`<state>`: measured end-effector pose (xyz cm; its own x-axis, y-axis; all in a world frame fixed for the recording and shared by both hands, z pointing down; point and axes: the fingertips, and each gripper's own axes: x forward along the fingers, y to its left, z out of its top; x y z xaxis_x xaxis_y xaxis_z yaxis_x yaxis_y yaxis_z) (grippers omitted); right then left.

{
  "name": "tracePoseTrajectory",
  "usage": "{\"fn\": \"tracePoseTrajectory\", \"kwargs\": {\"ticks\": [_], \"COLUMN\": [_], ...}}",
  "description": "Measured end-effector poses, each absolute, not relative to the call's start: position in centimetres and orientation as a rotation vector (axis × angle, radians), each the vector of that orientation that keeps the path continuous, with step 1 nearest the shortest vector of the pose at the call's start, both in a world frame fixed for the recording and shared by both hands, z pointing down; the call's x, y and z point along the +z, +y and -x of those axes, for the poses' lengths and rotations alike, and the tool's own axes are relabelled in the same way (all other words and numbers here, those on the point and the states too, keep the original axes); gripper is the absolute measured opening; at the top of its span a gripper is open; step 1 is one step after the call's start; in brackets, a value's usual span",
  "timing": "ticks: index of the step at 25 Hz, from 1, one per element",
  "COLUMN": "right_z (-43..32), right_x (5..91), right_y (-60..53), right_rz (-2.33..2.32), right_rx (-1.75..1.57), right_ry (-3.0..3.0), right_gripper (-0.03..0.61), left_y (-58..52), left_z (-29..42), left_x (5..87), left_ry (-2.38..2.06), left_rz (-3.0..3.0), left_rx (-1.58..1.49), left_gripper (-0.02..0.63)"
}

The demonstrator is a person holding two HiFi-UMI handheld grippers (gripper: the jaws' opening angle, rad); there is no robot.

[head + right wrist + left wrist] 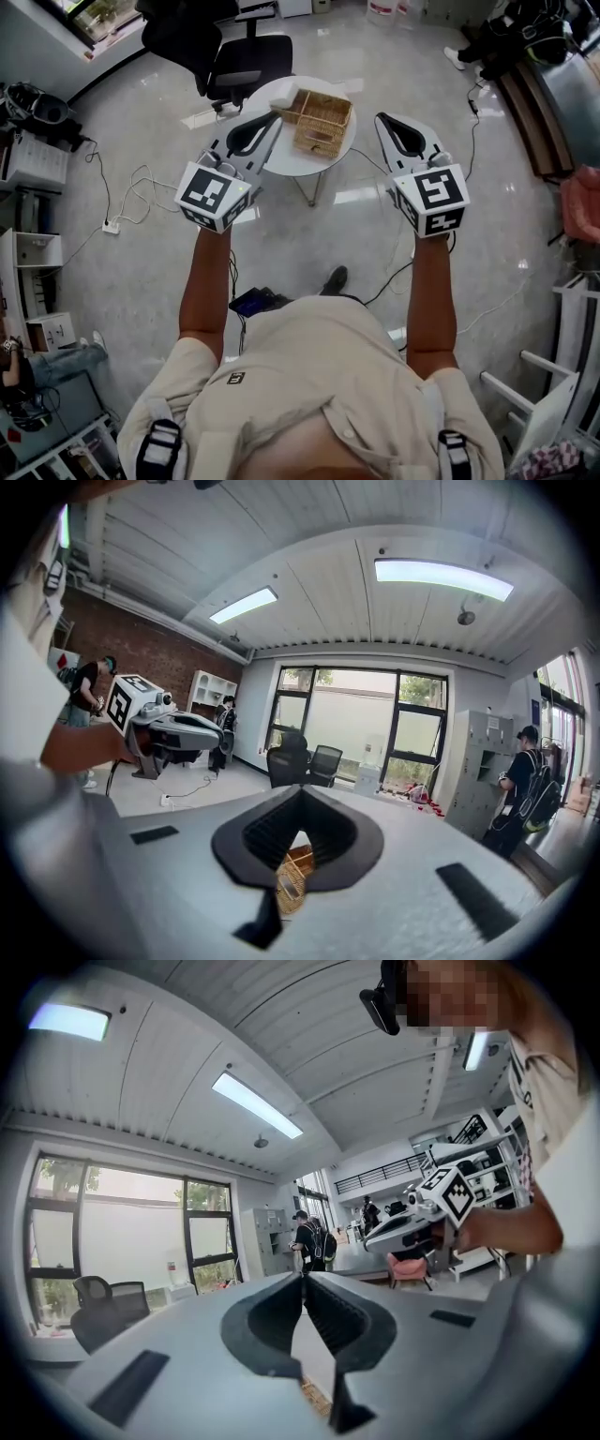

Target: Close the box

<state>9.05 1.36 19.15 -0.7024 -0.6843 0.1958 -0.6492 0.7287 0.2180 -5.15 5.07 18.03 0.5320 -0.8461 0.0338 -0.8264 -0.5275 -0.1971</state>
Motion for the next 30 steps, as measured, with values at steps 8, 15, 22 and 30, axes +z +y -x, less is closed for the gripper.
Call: {"fn": "tracePoseTrajectory", "kwargs": {"ticks": [8,15,22,30], "right_z": [-11.0,-10.4,-8.1,-5.3], "right_x": [19.8,22.2,23.8,25.9], "right_y": [-3.2,-7.0,-11.2,-15.8], "right_rz": [-1.005,-1.011,-1.059,-1.167], "right_rx": [-0.169,-0.118,-0.101,-0.054], "right_ry": [-2.712,-2.684,-2.619,-2.536], "right_gripper": [-0.006,-0.006,-0.006,-0.006], "left_y": [1.2,-3.2,-9.3,-15.5], "left_z": [2.9,4.1,6.0,9.0], "left_x": [18.2,20.5,22.3,24.7], "left_ry": [1.490,1.465,1.419,1.282], "left_rz": [2.577,2.592,2.687,2.791], "left_rx": [-0.242,-0.235,-0.247,-0.208], "left_gripper": [0.017,0.017,0.017,0.017]}}
